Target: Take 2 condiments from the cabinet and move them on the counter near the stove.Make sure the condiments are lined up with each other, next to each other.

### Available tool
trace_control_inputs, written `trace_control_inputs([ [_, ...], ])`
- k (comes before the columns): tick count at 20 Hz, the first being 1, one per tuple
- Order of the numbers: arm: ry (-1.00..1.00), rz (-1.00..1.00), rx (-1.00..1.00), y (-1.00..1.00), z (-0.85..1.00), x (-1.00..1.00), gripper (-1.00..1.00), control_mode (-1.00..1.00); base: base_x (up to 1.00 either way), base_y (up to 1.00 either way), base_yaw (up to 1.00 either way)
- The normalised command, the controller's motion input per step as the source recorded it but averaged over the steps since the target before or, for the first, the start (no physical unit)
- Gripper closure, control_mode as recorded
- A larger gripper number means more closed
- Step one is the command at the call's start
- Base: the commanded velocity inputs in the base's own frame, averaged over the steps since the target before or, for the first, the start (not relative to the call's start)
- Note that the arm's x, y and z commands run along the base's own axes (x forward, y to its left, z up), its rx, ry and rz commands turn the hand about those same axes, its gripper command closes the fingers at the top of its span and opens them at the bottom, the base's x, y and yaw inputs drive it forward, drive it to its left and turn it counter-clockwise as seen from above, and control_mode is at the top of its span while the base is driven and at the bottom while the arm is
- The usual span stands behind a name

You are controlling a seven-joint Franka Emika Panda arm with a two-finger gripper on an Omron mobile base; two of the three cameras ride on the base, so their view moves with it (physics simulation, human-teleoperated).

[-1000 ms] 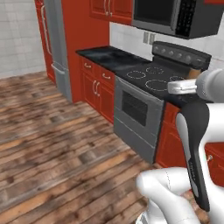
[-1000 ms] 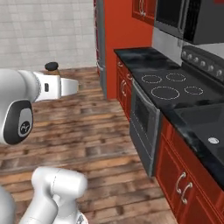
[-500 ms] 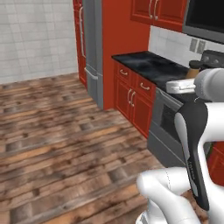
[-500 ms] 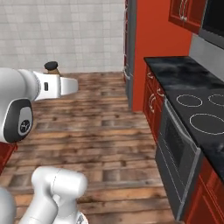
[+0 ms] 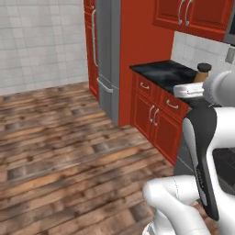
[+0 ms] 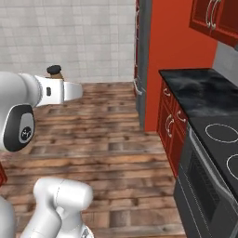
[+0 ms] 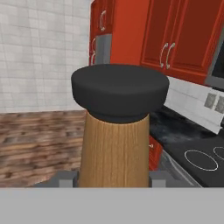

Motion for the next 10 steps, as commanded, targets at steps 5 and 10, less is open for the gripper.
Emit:
trace_control_inputs([
  [5,0.0,0.0,0.0,0.0,0.0,0.0,1.0,1.0,1.0,0.0,0.0],
  [10,0.0,0.0,0.0,0.0,0.0,0.0,1.0,1.0,1.0,0.0,-0.02],
])
